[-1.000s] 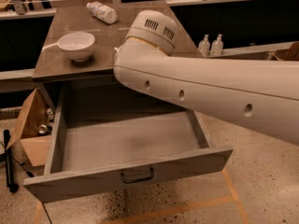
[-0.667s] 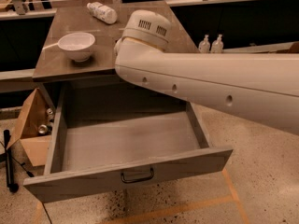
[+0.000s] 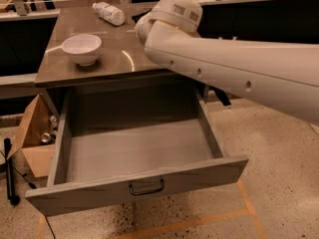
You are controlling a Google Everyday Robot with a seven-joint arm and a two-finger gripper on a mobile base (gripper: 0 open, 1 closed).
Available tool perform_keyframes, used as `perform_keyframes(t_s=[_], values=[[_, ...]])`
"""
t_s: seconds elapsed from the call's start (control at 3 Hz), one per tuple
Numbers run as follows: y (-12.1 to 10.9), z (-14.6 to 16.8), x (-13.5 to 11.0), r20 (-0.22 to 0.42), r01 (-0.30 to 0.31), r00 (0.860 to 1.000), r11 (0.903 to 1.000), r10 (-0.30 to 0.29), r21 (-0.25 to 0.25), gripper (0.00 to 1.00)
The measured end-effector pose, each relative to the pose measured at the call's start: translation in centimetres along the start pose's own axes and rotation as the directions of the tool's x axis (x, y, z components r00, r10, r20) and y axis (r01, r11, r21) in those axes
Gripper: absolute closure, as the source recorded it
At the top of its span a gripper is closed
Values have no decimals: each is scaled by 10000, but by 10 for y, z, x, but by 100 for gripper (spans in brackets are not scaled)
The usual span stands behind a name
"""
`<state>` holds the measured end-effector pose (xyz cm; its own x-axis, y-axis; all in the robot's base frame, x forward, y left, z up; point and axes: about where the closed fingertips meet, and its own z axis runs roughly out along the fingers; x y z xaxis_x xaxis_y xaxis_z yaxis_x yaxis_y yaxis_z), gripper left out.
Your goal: Pick rxbar blueberry from top drawer and place on counter
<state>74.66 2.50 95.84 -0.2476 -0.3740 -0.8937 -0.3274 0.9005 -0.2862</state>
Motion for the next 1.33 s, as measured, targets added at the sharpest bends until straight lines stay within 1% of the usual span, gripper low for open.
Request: perform_keyframes(t_s=[0.33, 0.67, 1.0, 1.33], values=[[-10, 23, -9, 239, -210, 9995, 9987, 222, -470, 100], [-1, 59, -6, 87, -382, 9992, 9951, 391, -913, 100], [6, 97, -5, -116, -547, 9985, 9931, 537, -1035, 82], [9, 124, -8, -349, -776, 9966, 9916, 743, -1038, 58]])
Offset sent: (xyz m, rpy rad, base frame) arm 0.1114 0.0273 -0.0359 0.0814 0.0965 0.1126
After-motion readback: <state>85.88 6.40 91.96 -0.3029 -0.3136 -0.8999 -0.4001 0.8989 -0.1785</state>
